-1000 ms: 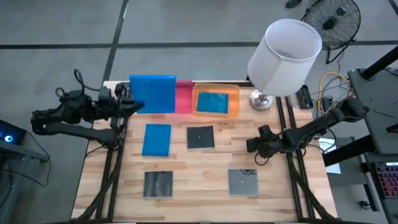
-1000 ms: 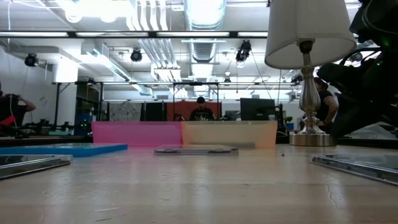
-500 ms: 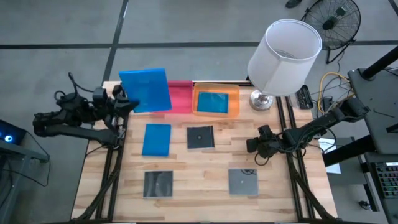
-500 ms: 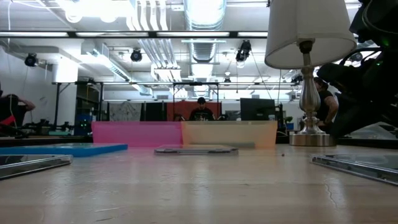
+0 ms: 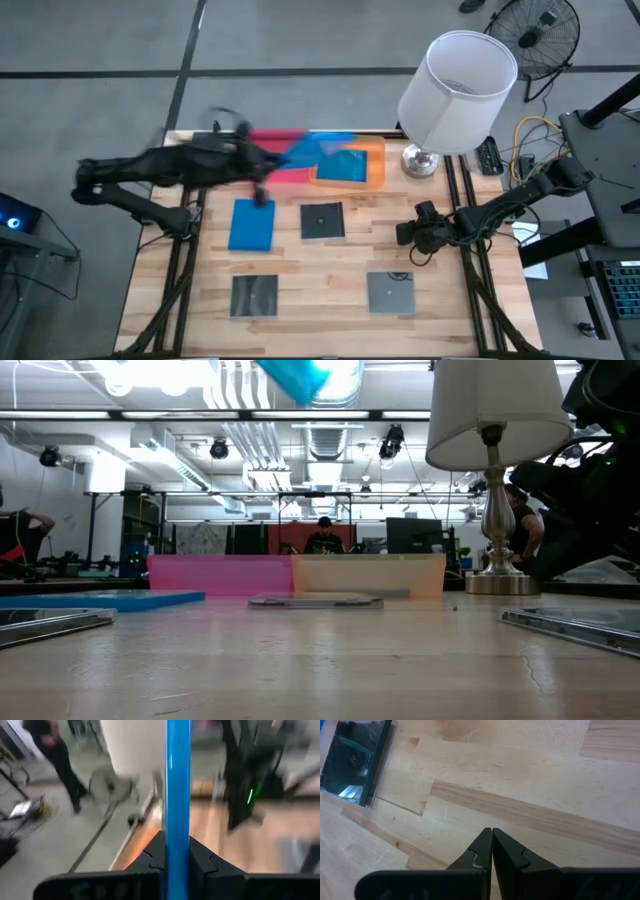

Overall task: Pick & place jewel cases by type
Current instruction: Put the right blue CD case into the orange bin

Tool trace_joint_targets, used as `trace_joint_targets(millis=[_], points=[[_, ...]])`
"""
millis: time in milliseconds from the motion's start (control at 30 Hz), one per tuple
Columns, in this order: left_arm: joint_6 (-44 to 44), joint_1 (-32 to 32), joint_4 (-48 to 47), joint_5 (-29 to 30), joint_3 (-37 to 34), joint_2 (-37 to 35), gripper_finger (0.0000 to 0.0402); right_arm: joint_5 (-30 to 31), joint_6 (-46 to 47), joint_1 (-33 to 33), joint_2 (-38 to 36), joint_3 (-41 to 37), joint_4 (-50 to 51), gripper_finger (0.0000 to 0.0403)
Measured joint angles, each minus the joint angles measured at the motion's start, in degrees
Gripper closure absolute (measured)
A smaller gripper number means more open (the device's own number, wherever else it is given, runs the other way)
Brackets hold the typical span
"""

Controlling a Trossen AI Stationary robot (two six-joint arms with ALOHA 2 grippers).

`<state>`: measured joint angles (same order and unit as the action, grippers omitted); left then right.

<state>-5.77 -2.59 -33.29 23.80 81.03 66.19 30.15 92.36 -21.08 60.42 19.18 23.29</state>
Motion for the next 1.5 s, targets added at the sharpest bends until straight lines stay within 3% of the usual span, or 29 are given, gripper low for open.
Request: trace_joint_targets(millis=[167,367,567,867,1067,1333,1500], points=[[-2.4,0.6,-8.2,2.1,8.1,8.3,0.0394,0.0,0.2,0.0,0.0,0.0,0.0,0.0394],[-6.2,1.6,-9.6,6.4,8.6,15.8,0.0394,0.0,0.1,0.0,0.0,0.0,0.0,0.0394],[-9.3,4.1,-6.4,7.0,6.4,20.5,0.0394,0.0,0.2,0.0,0.0,0.0,-0.1,0.0394],[-19.8,8.5,2.6,15.2,4.9,29.4,0.0394,-0.1,0.2,0.0,0.0,0.0,-0.1,0.0394],[-27.4,10.2,10.1,15.4,4.3,34.0,0.0394,-0.1,0.0,0.0,0.0,0.0,-0.1,0.0394],[-32.7,10.8,12.2,16.1,4.1,39.6,0.0394,-0.1,0.0,0.0,0.0,0.0,0.0,0.0394],[-35.7,10.9,14.9,21.5,4.1,44.3,0.0394,-0.1,0.0,0.0,0.0,0.0,0.0,0.0394]])
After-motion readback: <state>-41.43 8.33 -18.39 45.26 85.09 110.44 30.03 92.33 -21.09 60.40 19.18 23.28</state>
